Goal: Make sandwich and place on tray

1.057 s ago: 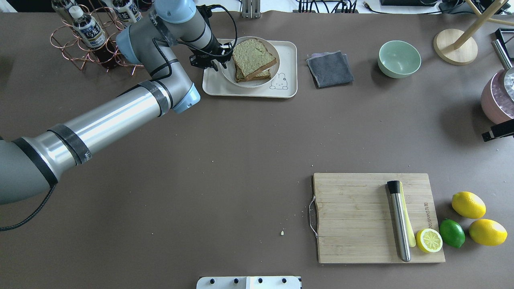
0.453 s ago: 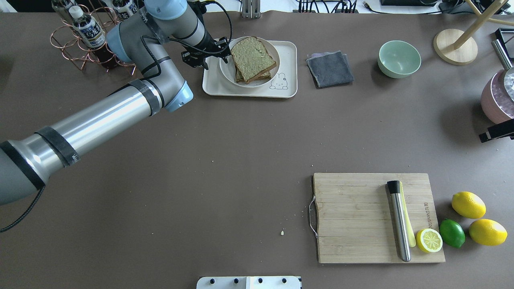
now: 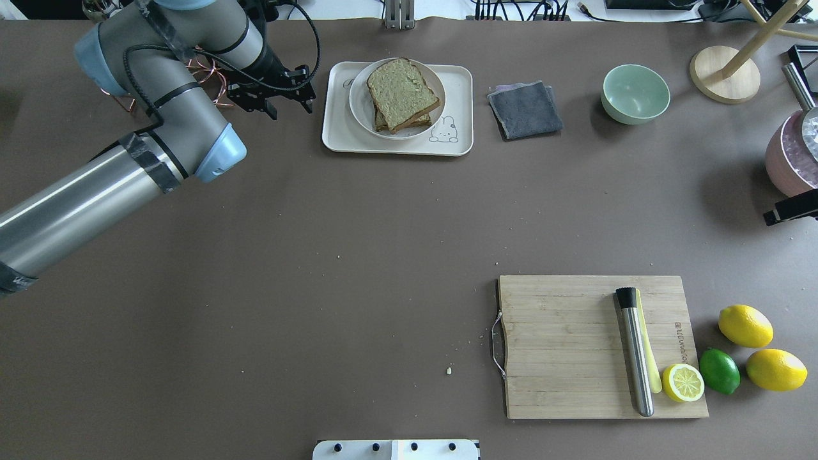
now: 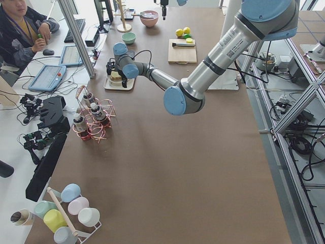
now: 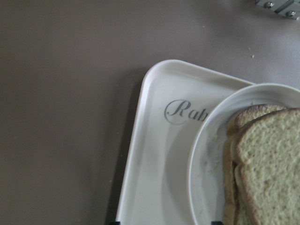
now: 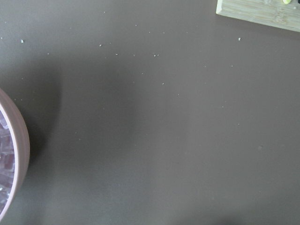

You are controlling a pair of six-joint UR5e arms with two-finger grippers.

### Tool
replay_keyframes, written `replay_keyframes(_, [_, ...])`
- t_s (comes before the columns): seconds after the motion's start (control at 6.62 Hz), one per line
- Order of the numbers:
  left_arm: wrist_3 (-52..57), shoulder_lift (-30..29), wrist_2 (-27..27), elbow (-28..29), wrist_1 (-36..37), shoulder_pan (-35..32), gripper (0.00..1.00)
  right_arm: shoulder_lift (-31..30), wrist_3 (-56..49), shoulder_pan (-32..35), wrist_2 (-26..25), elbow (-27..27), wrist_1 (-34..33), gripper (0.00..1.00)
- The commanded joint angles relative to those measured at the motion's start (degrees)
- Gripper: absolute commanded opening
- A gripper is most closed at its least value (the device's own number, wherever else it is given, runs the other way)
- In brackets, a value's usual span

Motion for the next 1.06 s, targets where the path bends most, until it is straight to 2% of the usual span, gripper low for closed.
replay_keyframes(0.0, [14.50, 11.10, -0.84, -17.06, 14.15, -4.31, 0.74, 0.66, -0.38, -0.15, -1.41, -2.07, -0.24, 1.00])
replay_keyframes(0.3, [31.20, 18.87, -0.66, -29.57, 28.21, -9.32, 0.76, 1.02, -6.76, 3.34, -1.15, -6.02, -0.24, 1.00])
replay_keyframes(0.45, [38.15, 24.12, -0.84, -33.28, 29.84, -12.30, 0.78, 0.24, -11.76, 6.94, -0.45, -7.17, -0.94, 1.00])
replay_keyframes(0.6, [42.49, 27.91, -3.54, -35.32, 29.95, -16.34, 0.80, 0.23, -18.77, 11.33, -0.01, -7.01, -6.17, 1.00])
replay_keyframes(0.75, [45.75, 32.13, -5.30, -36.64, 29.77, -18.47, 0.91, 0.41, -25.98, 15.29, 0.43, -6.83, -11.61, 1.00])
replay_keyframes(0.91, [46.74, 33.74, -5.41, -36.31, 30.21, -22.05, 0.96, 0.58, -30.66, 17.76, 0.35, -6.74, -14.80, 1.00])
